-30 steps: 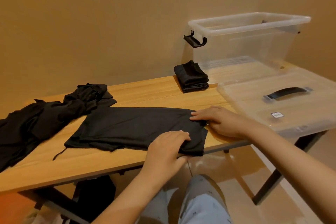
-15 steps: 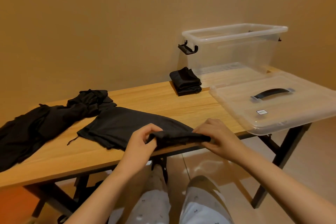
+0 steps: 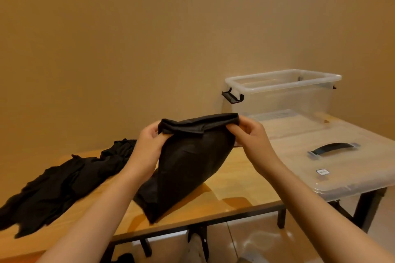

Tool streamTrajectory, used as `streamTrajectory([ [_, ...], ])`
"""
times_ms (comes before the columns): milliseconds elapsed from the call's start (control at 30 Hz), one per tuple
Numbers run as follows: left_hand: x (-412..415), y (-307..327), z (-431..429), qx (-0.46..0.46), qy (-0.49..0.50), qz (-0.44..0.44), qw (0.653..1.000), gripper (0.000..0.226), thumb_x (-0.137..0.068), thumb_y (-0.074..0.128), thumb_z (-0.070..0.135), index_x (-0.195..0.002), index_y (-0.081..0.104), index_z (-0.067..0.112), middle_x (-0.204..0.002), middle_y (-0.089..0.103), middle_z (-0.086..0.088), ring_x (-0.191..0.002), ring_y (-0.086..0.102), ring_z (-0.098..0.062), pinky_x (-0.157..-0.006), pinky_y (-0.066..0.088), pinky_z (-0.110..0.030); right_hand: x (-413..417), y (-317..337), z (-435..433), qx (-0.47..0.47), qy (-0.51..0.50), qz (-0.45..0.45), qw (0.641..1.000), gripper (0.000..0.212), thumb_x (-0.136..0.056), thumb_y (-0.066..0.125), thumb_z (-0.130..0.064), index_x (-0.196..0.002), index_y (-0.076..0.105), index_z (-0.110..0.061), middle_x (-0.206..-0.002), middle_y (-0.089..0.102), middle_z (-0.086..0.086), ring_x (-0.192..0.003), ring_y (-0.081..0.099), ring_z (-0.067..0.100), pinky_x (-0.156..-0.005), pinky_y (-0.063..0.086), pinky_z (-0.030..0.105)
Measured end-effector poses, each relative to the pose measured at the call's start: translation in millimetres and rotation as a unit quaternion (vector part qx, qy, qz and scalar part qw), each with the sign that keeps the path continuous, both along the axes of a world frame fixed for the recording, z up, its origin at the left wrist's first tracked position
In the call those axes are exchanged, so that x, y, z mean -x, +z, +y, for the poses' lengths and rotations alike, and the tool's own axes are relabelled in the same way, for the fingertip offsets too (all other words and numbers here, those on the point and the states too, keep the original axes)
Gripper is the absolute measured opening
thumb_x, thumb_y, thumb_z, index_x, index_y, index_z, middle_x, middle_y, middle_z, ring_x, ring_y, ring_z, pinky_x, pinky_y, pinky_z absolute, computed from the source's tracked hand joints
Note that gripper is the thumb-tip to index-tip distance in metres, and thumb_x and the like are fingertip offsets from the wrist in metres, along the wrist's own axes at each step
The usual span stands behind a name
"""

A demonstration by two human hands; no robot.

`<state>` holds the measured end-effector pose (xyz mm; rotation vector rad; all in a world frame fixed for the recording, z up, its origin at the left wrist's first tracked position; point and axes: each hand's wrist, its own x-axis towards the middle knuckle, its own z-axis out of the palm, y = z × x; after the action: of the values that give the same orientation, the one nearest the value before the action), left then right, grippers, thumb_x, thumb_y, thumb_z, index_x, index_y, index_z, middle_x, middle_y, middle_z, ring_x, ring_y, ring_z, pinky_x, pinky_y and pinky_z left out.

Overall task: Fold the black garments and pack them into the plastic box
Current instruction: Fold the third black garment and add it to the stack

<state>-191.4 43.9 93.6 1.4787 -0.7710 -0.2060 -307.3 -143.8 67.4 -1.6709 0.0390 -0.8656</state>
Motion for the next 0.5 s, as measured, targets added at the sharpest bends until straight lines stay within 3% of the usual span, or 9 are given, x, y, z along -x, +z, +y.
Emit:
streamTrajectory([
  [33, -4.1, 14.2, -0.6, 0.011, 0.002, -0.016, 1.0, 0.017, -0.095, 0.056, 0.009, -0.089, 0.07, 0.016, -0.083, 0.074, -0.002, -0.08, 0.07, -0.018, -0.06, 0.054, -0.022, -4.1, 13.1, 1.1, -0.01, 0.002, -0.012, 1.0, 0.019, -0.097, 0.053, -0.02, -0.106, 0.069, -0.015, -0.1, 0.07, 0.013, -0.098, 0.065, 0.033, -0.076, 0.054, 0.051],
  [133, -16.4, 57.4, -0.7, 0.048, 0.01, -0.064, 0.997, 0.016, -0.094, 0.057, 0.006, -0.09, 0.07, 0.015, -0.084, 0.073, -0.003, -0.081, 0.07, -0.019, -0.063, 0.056, -0.025, -12.2, 57.6, 5.2, -0.015, 0.024, -0.067, 0.997, 0.019, -0.097, 0.052, -0.017, -0.107, 0.067, -0.013, -0.098, 0.073, 0.004, -0.095, 0.069, 0.018, -0.073, 0.056, 0.026],
  [167, -20.0, 71.1, -1.0, 0.063, 0.012, -0.077, 0.995, 0.016, -0.094, 0.056, 0.005, -0.091, 0.069, 0.014, -0.084, 0.073, -0.003, -0.081, 0.07, -0.018, -0.064, 0.057, -0.025, -14.1, 73.2, 7.2, -0.015, 0.03, -0.083, 0.996, 0.018, -0.097, 0.051, -0.016, -0.106, 0.067, -0.014, -0.097, 0.073, 0.003, -0.094, 0.069, 0.017, -0.072, 0.056, 0.024],
  [233, -28.0, 95.0, -1.7, 0.089, 0.015, -0.095, 0.991, 0.014, -0.095, 0.056, 0.007, -0.096, 0.07, 0.011, -0.09, 0.073, -0.004, -0.086, 0.069, -0.019, -0.07, 0.057, -0.027, -19.5, 101.3, 10.1, -0.015, 0.037, -0.105, 0.994, 0.017, -0.098, 0.051, -0.016, -0.104, 0.067, -0.017, -0.095, 0.073, 0.002, -0.092, 0.07, 0.017, -0.071, 0.056, 0.024],
  [400, -44.0, 130.7, -12.2, 0.121, 0.009, -0.077, 0.99, 0.017, -0.097, 0.054, 0.012, -0.104, 0.068, 0.005, -0.091, 0.071, -0.005, -0.083, 0.068, -0.015, -0.064, 0.053, -0.023, -41.2, 150.2, 9.6, -0.011, 0.015, -0.124, 0.992, 0.018, -0.099, 0.05, -0.018, -0.096, 0.068, -0.016, -0.086, 0.07, 0.0, -0.077, 0.068, 0.006, -0.065, 0.054, 0.02],
  [500, -61.4, 139.4, -25.3, 0.116, 0.024, -0.054, 0.991, 0.026, -0.096, 0.057, 0.016, -0.111, 0.064, -0.004, -0.096, 0.068, -0.014, -0.088, 0.064, -0.024, -0.073, 0.048, -0.033, -61.4, 161.5, 0.8, -0.023, -0.002, -0.089, 0.996, 0.02, -0.099, 0.05, -0.023, -0.09, 0.066, -0.017, -0.082, 0.068, 0.0, -0.072, 0.066, 0.007, -0.06, 0.053, 0.018],
])
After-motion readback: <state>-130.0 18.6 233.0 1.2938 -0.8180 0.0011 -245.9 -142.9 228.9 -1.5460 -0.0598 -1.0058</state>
